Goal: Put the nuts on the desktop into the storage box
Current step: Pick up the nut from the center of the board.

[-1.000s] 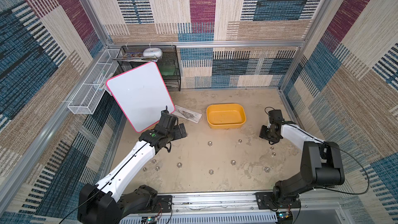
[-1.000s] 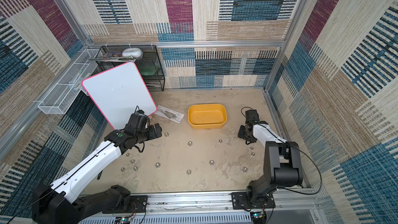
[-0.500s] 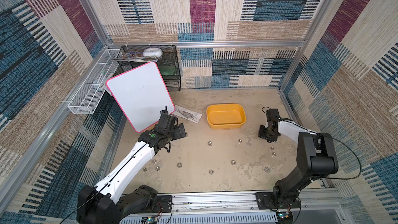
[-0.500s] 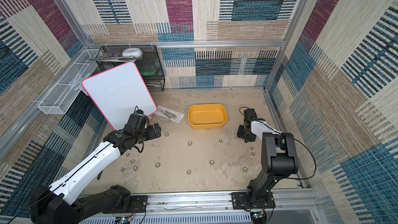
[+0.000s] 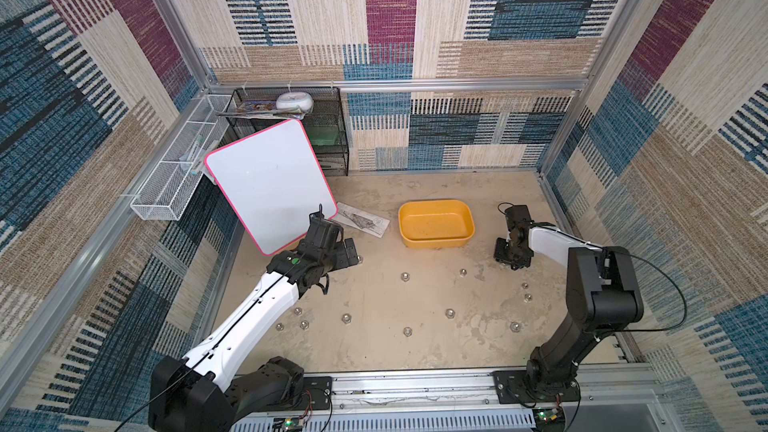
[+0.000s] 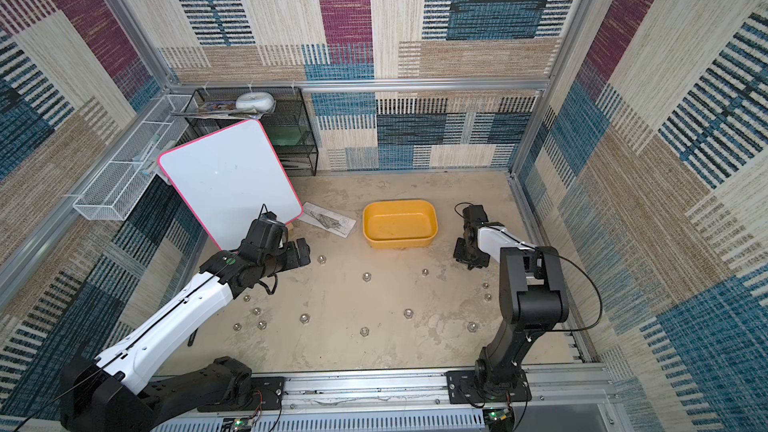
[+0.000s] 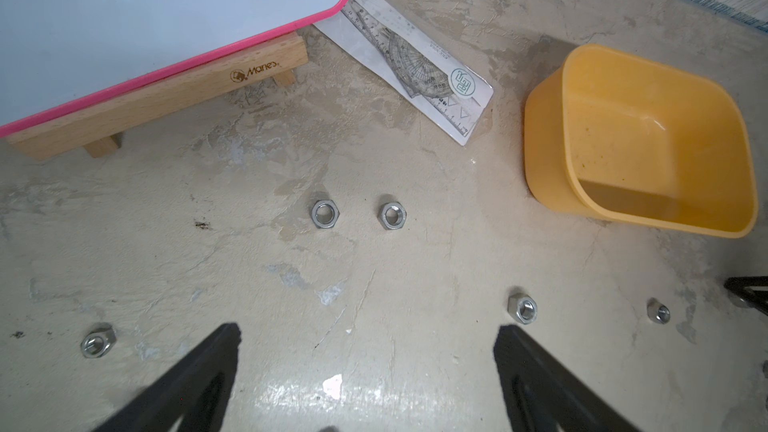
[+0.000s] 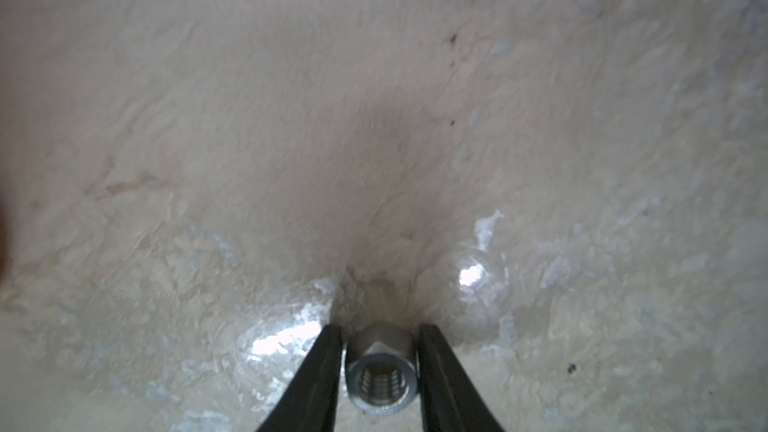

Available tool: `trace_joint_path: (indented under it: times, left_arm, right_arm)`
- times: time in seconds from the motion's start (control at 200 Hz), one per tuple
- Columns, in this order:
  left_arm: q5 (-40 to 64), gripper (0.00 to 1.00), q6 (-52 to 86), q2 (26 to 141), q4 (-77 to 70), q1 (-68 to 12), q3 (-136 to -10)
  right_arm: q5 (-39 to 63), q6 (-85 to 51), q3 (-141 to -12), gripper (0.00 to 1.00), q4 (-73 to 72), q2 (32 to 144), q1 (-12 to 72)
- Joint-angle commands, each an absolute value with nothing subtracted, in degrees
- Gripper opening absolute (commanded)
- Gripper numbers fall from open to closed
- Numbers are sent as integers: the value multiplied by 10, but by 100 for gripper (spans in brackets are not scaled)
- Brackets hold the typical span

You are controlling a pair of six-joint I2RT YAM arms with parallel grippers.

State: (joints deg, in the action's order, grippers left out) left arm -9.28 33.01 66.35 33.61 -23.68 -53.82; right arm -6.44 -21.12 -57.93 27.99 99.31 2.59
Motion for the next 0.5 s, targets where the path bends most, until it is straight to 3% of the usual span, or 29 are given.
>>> trace_joint_path:
  times: [0.0, 0.215, 0.491]
  left_arm:
    - [-98, 100, 331, 661, 335, -236, -542]
    - [-95, 100, 330, 665, 335, -236, -550]
    - [-84, 100, 334, 668, 354, -236, -575]
  right_arm:
    - [-65, -208, -572, 35, 295, 988, 33]
    - [-66, -207, -571, 16, 305, 968, 37]
    - [-84, -195, -670, 17, 363, 936, 86]
